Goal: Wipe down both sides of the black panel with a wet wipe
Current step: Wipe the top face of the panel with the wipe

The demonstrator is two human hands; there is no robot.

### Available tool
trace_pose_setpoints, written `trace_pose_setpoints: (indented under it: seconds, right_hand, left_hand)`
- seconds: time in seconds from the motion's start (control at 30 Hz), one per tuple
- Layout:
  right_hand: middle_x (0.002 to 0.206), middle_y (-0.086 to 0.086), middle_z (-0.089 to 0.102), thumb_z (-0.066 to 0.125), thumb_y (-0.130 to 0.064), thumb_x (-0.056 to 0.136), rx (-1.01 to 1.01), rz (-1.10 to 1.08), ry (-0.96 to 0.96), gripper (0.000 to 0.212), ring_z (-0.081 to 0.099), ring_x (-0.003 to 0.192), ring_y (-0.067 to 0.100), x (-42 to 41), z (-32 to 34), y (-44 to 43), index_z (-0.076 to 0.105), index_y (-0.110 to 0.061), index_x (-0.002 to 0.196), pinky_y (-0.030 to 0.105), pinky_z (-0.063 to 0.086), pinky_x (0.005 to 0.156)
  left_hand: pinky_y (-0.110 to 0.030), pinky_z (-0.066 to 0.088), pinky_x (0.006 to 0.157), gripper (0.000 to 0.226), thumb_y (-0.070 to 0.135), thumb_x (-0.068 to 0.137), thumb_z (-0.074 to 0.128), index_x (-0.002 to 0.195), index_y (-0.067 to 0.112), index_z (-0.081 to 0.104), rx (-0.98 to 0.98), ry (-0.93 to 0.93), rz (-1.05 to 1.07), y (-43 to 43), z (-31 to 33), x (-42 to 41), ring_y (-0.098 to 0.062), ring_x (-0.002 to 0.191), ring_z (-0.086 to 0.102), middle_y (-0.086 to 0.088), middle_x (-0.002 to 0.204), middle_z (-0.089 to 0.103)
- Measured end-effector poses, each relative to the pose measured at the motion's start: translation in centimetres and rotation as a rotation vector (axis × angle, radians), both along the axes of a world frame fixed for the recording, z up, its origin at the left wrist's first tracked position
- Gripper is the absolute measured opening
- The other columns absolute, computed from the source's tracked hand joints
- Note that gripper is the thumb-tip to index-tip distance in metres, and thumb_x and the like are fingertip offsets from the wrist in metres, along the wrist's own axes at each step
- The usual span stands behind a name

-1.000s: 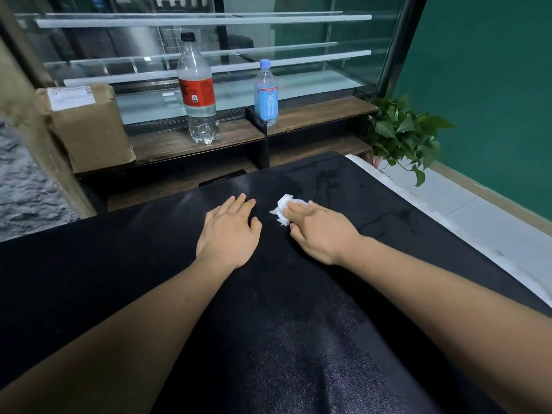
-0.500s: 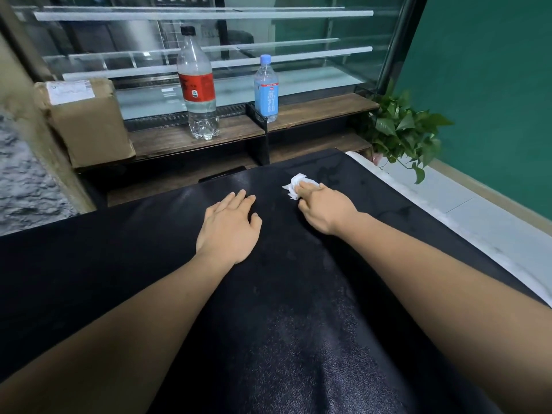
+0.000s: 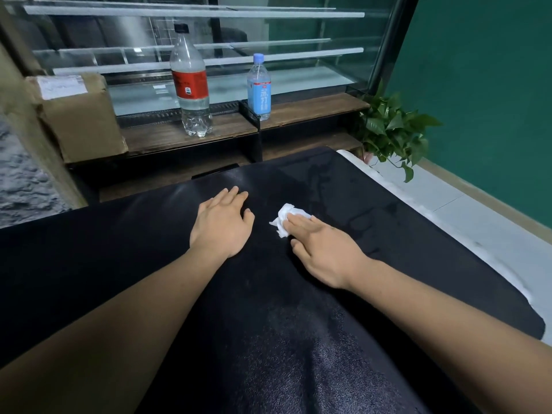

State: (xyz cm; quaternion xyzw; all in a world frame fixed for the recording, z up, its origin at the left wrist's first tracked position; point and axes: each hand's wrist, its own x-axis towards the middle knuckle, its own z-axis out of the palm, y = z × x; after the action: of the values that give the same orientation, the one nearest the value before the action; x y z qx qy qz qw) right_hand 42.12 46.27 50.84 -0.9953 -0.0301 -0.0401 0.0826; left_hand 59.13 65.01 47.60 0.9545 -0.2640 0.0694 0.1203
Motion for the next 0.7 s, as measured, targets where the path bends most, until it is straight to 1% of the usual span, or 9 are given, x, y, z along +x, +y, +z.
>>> trace_pose_setpoints:
  seconds: [0.07, 0.17, 0.2, 0.3, 0.57, 0.7]
  right_hand:
    - [0.153, -0.004, 0.048, 0.028, -0.034, 0.107, 0.001, 0.013, -0.004, 0.045, 0.041, 0.142, 0.013, -1.4, 0.1, 0.6, 0.049, -0.021, 0.145, 0.023, 0.022, 0.121]
    - [0.166, -0.005, 0.037, 0.031, -0.034, 0.108, -0.001, 0.045, 0.006, 0.050, 0.027, 0.154, 0.007, -3.2, 0.2, 1.3, 0.042, -0.022, 0.156, 0.016, 0.007, 0.126]
    - [0.169, -0.006, 0.033, 0.031, -0.035, 0.109, -0.004, 0.055, 0.012, 0.053, 0.022, 0.156, 0.006, -3.8, 0.1, 1.4, 0.038, -0.023, 0.159, 0.017, 0.004, 0.127]
    - [0.172, -0.006, 0.025, 0.030, -0.037, 0.109, -0.018, 0.070, 0.033, 0.057, 0.015, 0.158, 0.003, -4.8, 0.0, 1.6, 0.030, -0.024, 0.164, 0.023, 0.005, 0.129]
    - [0.172, -0.010, 0.026, 0.031, -0.033, 0.110, -0.012, 0.033, 0.029, 0.054, 0.017, 0.157, 0.002, -2.9, 0.1, -0.1, 0.033, -0.027, 0.163, 0.024, 0.005, 0.130]
    - [0.164, -0.012, 0.037, 0.033, -0.028, 0.109, 0.011, -0.007, 0.003, 0.047, 0.027, 0.152, 0.003, -1.0, 0.2, -1.6, 0.043, -0.025, 0.154, 0.020, 0.004, 0.124]
  left_hand:
    - [-0.039, 0.019, 0.127, 0.058, 0.049, 0.105, 0.026, 0.160, 0.034, 0.039, 0.000, -0.006, -0.002, 0.1, 0.0, 0.0, -0.011, 0.158, 0.020, 0.009, 0.170, 0.029]
    - [-0.039, 0.020, 0.126, 0.058, 0.049, 0.105, 0.027, 0.159, 0.034, 0.039, -0.006, -0.008, -0.002, 0.1, 0.1, -0.1, -0.011, 0.158, 0.021, 0.009, 0.170, 0.030]
    - [-0.039, 0.019, 0.126, 0.058, 0.049, 0.105, 0.027, 0.159, 0.034, 0.039, -0.006, -0.007, -0.002, 0.1, 0.1, -0.1, -0.011, 0.158, 0.021, 0.009, 0.170, 0.030]
    - [-0.039, 0.019, 0.126, 0.057, 0.049, 0.106, 0.027, 0.160, 0.034, 0.039, -0.010, -0.004, -0.001, 0.1, 0.1, -0.2, -0.011, 0.158, 0.020, 0.009, 0.170, 0.030]
    - [-0.039, 0.018, 0.127, 0.057, 0.049, 0.107, 0.028, 0.160, 0.034, 0.037, -0.008, -0.004, -0.001, 0.1, 0.2, -0.1, -0.011, 0.159, 0.020, 0.010, 0.170, 0.029]
    - [-0.038, 0.018, 0.127, 0.057, 0.049, 0.107, 0.027, 0.161, 0.034, 0.037, -0.002, -0.007, 0.001, 0.1, 0.1, 0.0, -0.010, 0.159, 0.019, 0.010, 0.171, 0.028]
